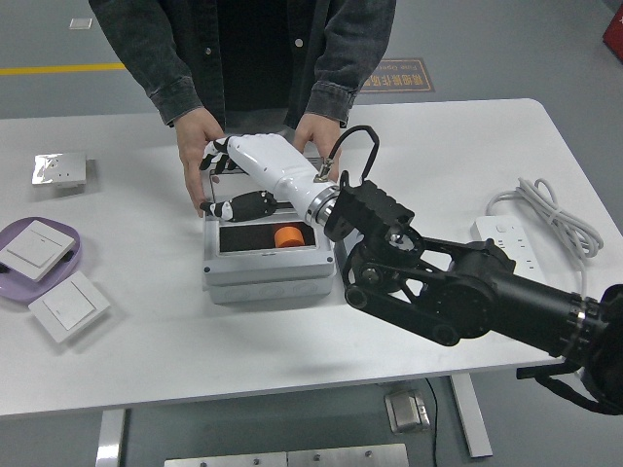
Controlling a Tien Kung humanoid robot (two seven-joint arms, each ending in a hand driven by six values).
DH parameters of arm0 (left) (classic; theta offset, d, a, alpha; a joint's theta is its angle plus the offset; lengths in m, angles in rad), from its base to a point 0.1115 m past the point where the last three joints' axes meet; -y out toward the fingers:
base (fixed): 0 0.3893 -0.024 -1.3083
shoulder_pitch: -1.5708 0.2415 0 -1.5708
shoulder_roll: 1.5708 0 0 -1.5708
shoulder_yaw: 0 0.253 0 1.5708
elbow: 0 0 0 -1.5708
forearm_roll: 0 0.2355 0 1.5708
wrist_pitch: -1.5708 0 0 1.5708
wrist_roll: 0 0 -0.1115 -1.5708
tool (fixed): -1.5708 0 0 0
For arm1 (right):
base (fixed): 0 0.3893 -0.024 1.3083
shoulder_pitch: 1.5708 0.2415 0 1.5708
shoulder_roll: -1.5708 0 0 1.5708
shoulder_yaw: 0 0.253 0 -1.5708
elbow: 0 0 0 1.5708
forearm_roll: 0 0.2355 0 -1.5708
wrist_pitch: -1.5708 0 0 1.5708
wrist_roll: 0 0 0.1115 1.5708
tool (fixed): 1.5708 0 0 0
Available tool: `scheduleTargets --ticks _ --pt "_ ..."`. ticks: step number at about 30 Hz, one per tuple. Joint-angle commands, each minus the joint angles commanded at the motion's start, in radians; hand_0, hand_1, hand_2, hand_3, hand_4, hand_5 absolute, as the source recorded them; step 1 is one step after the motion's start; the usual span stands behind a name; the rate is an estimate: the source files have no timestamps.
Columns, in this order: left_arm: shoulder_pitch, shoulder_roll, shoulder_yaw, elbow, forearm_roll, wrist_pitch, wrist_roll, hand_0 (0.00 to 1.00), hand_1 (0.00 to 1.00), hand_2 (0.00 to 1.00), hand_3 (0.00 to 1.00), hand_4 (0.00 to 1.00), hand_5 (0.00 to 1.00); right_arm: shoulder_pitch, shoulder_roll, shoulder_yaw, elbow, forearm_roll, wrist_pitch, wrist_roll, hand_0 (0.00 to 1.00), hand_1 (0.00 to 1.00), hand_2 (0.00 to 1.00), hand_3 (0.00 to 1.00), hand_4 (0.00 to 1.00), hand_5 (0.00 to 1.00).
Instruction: Pick up the cylinder from the cube,place it in the box,flap close box
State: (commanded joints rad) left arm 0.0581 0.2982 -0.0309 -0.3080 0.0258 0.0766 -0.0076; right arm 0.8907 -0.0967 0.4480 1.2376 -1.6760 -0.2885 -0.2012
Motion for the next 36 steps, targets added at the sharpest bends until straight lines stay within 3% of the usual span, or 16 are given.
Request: scheduleTargets --ticks 2,3,7,15,21,25,36 --pt "-0.003 -0.001 -0.003 0.000 0.004 -0.001 0.000 0.613 0.624 0.596 0.621 0.694 0.238 0.009 -0.009 0.011 -0.010 0.050 0.000 0.008 0.682 0.559 0.564 0.606 0.827 0.364" --pt "-0.005 -0.001 -0.004 -0.001 0.005 -0.001 0.000 0.613 0.624 0.596 0.621 0.694 0.238 0.015 -0.013 0.014 -0.017 0.074 0.001 0.011 0.613 0.515 0.558 0.606 0.797 0.390" --pt "-0.007 0.001 -0.002 -0.001 0.004 -0.001 0.000 0.613 0.624 0.596 0.621 0.694 0.238 0.041 -0.020 0.009 -0.066 0.168 0.002 0.032 0.613 0.515 0.558 0.606 0.797 0.390" --pt "-0.012 0.008 0.001 -0.002 0.011 -0.001 -0.001 0.613 0.624 0.596 0.621 0.694 0.239 0.117 0.004 -0.049 -0.229 0.365 0.024 0.075 0.568 0.506 0.549 0.606 0.782 0.388" --pt "-0.014 0.011 0.007 -0.002 0.003 -0.002 -0.002 0.613 0.624 0.596 0.622 0.695 0.239 0.138 0.016 -0.087 -0.306 0.464 0.031 0.108 0.565 0.502 0.549 0.603 0.775 0.400" --pt "-0.014 0.010 0.008 -0.002 0.001 -0.002 -0.001 0.613 0.624 0.596 0.622 0.695 0.239 0.133 0.010 -0.097 -0.306 0.473 0.027 0.110 0.565 0.502 0.549 0.603 0.775 0.400" --pt "-0.021 0.005 0.010 -0.001 0.000 -0.003 0.000 0.614 0.624 0.596 0.622 0.695 0.241 0.087 -0.005 -0.155 -0.230 0.456 -0.016 0.104 0.564 0.489 0.540 0.599 0.763 0.418"
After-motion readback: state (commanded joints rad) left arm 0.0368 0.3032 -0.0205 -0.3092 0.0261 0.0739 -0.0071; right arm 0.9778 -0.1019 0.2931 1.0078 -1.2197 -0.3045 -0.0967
